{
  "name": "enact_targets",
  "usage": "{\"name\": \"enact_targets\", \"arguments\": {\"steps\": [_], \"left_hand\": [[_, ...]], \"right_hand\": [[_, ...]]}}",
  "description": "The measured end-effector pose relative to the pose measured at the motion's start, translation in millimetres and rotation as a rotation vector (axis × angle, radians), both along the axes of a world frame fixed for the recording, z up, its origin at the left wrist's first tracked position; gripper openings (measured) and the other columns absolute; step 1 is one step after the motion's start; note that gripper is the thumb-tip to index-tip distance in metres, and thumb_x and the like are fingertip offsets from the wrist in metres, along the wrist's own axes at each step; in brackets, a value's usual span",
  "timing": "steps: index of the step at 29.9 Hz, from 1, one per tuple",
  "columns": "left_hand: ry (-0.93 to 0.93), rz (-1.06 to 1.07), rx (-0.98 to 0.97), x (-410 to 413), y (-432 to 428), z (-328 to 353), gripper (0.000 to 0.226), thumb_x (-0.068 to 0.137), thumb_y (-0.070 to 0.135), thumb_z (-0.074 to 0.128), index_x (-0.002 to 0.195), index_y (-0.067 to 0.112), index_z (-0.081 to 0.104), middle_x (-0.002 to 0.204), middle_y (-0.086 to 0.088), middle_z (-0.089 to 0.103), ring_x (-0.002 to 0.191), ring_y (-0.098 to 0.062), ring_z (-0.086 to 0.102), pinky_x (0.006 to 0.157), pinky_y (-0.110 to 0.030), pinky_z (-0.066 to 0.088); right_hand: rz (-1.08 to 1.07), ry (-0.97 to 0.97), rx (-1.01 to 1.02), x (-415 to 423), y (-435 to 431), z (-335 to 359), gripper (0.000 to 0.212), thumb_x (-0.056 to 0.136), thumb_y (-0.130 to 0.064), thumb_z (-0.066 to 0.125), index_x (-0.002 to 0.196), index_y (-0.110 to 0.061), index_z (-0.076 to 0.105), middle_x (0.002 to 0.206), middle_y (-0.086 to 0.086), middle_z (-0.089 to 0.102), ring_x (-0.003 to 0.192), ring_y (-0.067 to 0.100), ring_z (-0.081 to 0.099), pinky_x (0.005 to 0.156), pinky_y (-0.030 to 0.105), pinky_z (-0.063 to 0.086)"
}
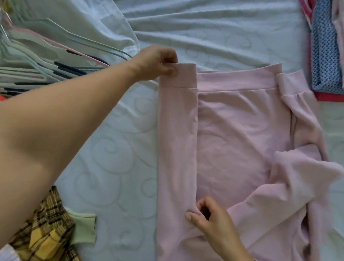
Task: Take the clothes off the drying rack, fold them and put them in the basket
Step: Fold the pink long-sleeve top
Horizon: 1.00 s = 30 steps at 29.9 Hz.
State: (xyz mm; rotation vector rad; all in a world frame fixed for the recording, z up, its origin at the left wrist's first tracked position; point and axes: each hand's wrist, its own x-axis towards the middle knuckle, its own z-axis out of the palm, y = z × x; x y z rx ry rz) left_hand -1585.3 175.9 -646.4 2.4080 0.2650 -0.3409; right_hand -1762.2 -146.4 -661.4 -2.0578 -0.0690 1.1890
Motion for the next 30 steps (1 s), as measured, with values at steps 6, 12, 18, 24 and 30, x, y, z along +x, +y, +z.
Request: {"name": "enact_targets", "arguments": {"steps": [6,12,18,24,30], "left_hand": [[-0.071,-0.117,0.427,1,11,-22,0.029,0.094,0.037,0.047,0.103,0.014,0.063,0.093,-0.013,0.057,0.105,-0.028,0.048,0.093,-0.031,0.026],[-0.305,-0.031,0.614,-16,-24,-38,0.033,0.085,0.017,0.051,0.114,0.004,0.057,0.116,-0.023,0.058,0.11,-0.038,0.048,0.092,-0.043,0.034],[-0.031,-0.099,0.369,-137,-131,-70,0.073,0.086,0.049,0.015,0.144,0.008,0.0,0.152,-0.006,-0.007,0.144,-0.023,-0.002,0.113,-0.031,-0.013],[-0.081,-0.034,0.394,-156,-139,-55,0.072,0.092,0.059,0.012,0.147,0.013,0.003,0.152,-0.002,0.001,0.143,-0.017,0.007,0.114,-0.029,-0.008],[-0.041,0.003,0.124,-308,-239,-32,0.071,0.092,0.061,0.024,0.149,0.021,0.007,0.158,0.006,0.004,0.138,-0.014,0.024,0.11,-0.024,0.019]], "right_hand": [[0.029,-0.115,-0.24,2,-5,-8,0.037,0.086,-0.039,0.059,0.063,-0.023,0.035,0.061,-0.009,0.046,0.071,0.018,0.045,0.063,0.033,0.032],[0.172,-0.096,-0.423,16,8,-15,0.04,0.086,-0.043,0.056,0.061,-0.02,0.035,0.068,-0.004,0.048,0.077,0.021,0.045,0.06,0.03,0.03],[0.188,-0.091,-0.459,19,14,-18,0.042,0.084,-0.045,0.057,0.059,-0.022,0.032,0.087,0.006,0.062,0.096,0.028,0.058,0.063,0.03,0.03],[0.088,-0.089,-0.196,10,-2,-1,0.019,0.091,-0.041,0.053,0.078,-0.029,0.045,0.095,-0.001,0.063,0.091,0.021,0.057,0.068,0.028,0.037],[-0.701,-0.605,-0.127,68,-96,32,0.074,0.069,-0.054,0.057,0.116,0.002,0.048,0.115,0.021,0.049,0.103,0.027,0.048,0.086,0.03,0.037]]}}
